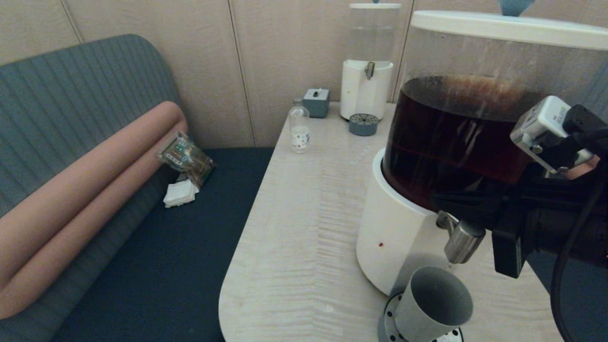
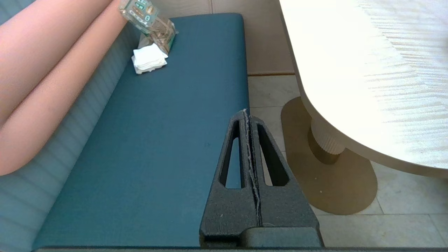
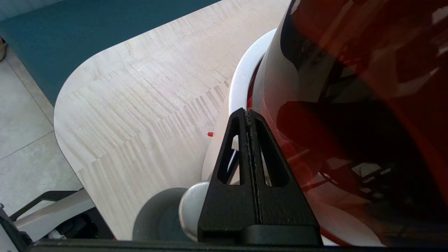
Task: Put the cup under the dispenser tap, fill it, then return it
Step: Turn on the faucet
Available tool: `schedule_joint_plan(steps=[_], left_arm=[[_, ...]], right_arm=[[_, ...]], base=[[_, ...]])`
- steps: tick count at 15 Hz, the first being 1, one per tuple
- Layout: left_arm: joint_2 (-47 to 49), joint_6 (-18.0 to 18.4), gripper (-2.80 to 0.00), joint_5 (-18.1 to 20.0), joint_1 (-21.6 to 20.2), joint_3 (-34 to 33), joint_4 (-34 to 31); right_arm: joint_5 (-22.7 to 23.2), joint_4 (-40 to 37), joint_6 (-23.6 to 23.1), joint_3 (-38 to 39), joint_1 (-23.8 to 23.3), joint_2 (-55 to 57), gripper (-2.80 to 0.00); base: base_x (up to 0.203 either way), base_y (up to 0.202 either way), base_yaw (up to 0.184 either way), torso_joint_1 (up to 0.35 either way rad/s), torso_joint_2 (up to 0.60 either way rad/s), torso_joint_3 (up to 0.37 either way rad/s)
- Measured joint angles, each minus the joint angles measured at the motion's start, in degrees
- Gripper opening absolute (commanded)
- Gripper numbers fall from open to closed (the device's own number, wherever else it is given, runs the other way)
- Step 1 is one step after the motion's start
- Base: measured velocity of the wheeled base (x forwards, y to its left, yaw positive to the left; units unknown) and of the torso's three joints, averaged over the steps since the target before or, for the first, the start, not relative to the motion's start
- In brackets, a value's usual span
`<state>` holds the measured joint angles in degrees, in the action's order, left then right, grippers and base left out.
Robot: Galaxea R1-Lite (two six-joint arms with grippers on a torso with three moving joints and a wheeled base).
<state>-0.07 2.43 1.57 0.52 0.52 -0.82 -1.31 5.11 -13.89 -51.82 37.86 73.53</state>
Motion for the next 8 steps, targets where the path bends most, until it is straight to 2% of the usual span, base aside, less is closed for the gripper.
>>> schedule_joint_plan(steps=[8], left_arm=[[0.00,0.00,-2.80,-0.01,0.00,0.00,0.00]], right_arm=[[0.01,1.00,0.17,-0.10,0.00,-2.25,-2.80]], base=[[0.000,0.000,0.000,0.000,0.00,0.000]])
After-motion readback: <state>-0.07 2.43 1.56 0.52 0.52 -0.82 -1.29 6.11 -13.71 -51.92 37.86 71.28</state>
